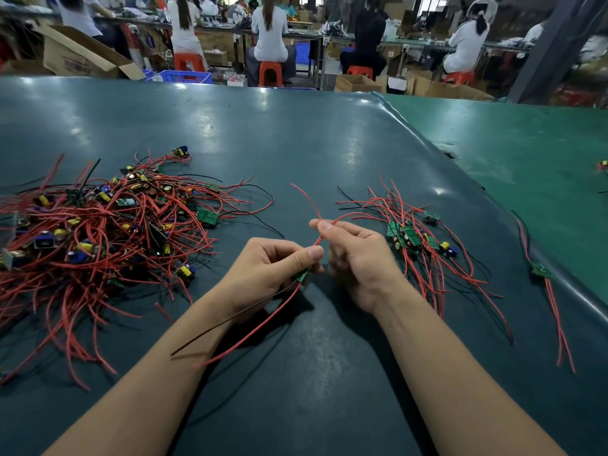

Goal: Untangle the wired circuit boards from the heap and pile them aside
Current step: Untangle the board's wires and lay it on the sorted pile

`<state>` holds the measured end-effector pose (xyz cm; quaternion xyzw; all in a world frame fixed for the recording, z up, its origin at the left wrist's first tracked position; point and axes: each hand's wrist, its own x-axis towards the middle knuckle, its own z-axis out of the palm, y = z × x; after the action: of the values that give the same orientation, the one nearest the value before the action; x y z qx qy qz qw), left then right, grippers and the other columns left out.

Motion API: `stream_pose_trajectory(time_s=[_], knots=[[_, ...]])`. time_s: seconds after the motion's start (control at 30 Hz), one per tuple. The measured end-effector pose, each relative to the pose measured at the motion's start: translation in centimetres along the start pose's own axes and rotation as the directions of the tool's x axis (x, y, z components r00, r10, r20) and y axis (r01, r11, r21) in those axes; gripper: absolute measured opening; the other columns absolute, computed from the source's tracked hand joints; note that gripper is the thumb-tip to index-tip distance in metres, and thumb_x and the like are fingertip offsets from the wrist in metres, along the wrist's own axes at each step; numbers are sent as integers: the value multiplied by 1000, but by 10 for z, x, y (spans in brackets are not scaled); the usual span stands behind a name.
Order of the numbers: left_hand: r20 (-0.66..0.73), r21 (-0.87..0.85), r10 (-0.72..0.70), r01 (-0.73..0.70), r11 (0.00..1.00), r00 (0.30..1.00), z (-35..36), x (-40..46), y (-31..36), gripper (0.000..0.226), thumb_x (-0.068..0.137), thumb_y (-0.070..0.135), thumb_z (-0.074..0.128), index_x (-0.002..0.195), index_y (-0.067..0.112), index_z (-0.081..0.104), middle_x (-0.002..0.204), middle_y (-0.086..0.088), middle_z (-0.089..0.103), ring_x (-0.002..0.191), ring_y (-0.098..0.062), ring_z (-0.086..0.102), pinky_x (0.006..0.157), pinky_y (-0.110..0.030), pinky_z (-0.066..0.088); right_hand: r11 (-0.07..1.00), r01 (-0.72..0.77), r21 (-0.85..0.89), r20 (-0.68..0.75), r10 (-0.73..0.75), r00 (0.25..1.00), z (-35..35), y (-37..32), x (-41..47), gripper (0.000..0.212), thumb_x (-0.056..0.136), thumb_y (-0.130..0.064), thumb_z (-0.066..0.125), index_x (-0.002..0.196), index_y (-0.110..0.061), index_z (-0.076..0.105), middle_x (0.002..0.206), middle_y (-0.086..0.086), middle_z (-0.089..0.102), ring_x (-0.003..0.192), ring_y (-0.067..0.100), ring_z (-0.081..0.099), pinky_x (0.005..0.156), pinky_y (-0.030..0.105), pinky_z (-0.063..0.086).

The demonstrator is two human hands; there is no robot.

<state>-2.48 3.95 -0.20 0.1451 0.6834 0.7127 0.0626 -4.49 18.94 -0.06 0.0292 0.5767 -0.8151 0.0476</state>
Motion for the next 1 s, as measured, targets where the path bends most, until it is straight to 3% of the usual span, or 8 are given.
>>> stream_pose_trajectory(time_s=[0.13, 0.27, 0.4, 0.53, 0.67, 0.77, 0.87, 1.0], knots=[[83, -180, -47, 62, 982, 995, -4, -2, 2, 23, 84, 22, 65, 73, 6, 76, 63, -8, 64, 52, -12, 54, 51, -18, 39, 980, -197, 28, 330, 177, 927, -5, -6, -6, 25, 93, -31, 57, 99, -15, 77, 52, -7, 39, 38, 3, 31, 35, 13, 24], [114, -206, -109, 131, 970, 987, -8, -2, 5, 28, 82, 23, 61, 60, 10, 72, 59, -2, 62, 47, -8, 50, 47, -17, 33, 980, -185, 67, 475, 132, 870, -2, -4, -9, 26, 86, -29, 60, 105, -20, 77, 52, -5, 45, 39, 2, 34, 34, 13, 27], [92, -144, -127, 139, 980, 988, -9, -2, 7, 30, 80, 29, 62, 56, 12, 69, 55, -4, 54, 48, -13, 44, 49, -22, 27, 993, -73, 93, 323, 39, 946, 1, -2, -6, 19, 76, -30, 67, 85, -20, 80, 47, -7, 42, 40, 4, 27, 36, 15, 20], [107, -170, -117, 134, 976, 987, -7, -1, 8, 31, 80, 24, 60, 52, 12, 68, 50, 2, 56, 44, -9, 45, 45, -15, 30, 983, -10, 182, 131, -14, 991, 0, -4, -2, 19, 76, -31, 71, 78, -14, 79, 46, -8, 38, 35, 3, 25, 36, 15, 19], [119, -147, -100, 117, 982, 988, -5, -1, 9, 31, 79, 21, 59, 50, 11, 67, 46, 3, 53, 41, -8, 43, 43, -15, 31, 923, 343, -174, -131, -367, 921, 5, 1, 0, 3, 87, -9, 72, 84, -9, 73, 45, -16, 48, 38, 0, 38, 44, 7, 31], [112, -141, -95, 111, 984, 989, -4, -1, 8, 30, 78, 19, 60, 50, 11, 66, 46, 2, 54, 40, -8, 44, 42, -14, 32, 859, 374, -349, -134, -441, 887, 2, 2, 1, 15, 89, -4, 69, 99, -15, 75, 51, -16, 50, 45, 7, 32, 45, 13, 30], [102, -151, -96, 111, 982, 990, -4, -1, 7, 30, 78, 19, 60, 50, 11, 66, 46, 1, 54, 40, -8, 44, 42, -15, 32, 926, 262, -272, -81, -293, 953, 1, -2, -1, 18, 92, -1, 62, 93, -16, 72, 65, -1, 67, 43, 8, 42, 42, 16, 34], [49, -230, -125, 133, 964, 991, -6, 0, 7, 28, 76, 19, 61, 50, 11, 64, 49, 0, 56, 41, -8, 44, 43, -16, 33, 986, -75, 149, 94, 62, 994, -5, -15, -2, 21, 93, 6, 50, 91, -6, 67, 73, 5, 71, 44, 4, 50, 39, 13, 37]])
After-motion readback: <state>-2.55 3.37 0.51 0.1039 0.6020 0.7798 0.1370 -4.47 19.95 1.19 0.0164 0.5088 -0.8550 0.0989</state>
